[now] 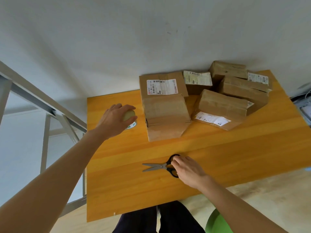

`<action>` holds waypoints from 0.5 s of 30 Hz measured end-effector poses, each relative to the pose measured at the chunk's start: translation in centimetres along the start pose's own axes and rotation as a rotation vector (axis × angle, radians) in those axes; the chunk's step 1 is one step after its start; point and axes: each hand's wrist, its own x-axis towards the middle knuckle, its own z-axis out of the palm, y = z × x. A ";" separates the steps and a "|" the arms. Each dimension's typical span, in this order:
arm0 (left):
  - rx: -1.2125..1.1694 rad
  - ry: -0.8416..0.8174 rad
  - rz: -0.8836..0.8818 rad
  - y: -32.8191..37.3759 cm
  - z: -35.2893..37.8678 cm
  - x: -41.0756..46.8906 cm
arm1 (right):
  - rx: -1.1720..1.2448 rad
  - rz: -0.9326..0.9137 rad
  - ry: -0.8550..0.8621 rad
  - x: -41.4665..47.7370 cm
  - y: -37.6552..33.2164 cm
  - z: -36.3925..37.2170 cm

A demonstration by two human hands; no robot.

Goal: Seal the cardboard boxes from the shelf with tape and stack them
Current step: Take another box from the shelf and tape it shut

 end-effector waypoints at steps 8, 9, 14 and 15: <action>-0.083 -0.029 -0.017 0.1 -0.5 0.1 | -0.155 0.120 -0.101 2.1 -1.3 0.8; -0.097 -0.032 -0.020 0.0 -0.6 0.2 | -0.171 0.122 -0.113 2.2 -1.5 0.7; -0.166 -0.056 -0.050 0.2 -1.0 0.3 | -0.042 0.221 -0.089 2.2 -2.5 0.0; -0.181 -0.063 -0.060 0.2 -1.1 0.3 | 0.069 0.250 -0.066 2.3 -2.8 -0.4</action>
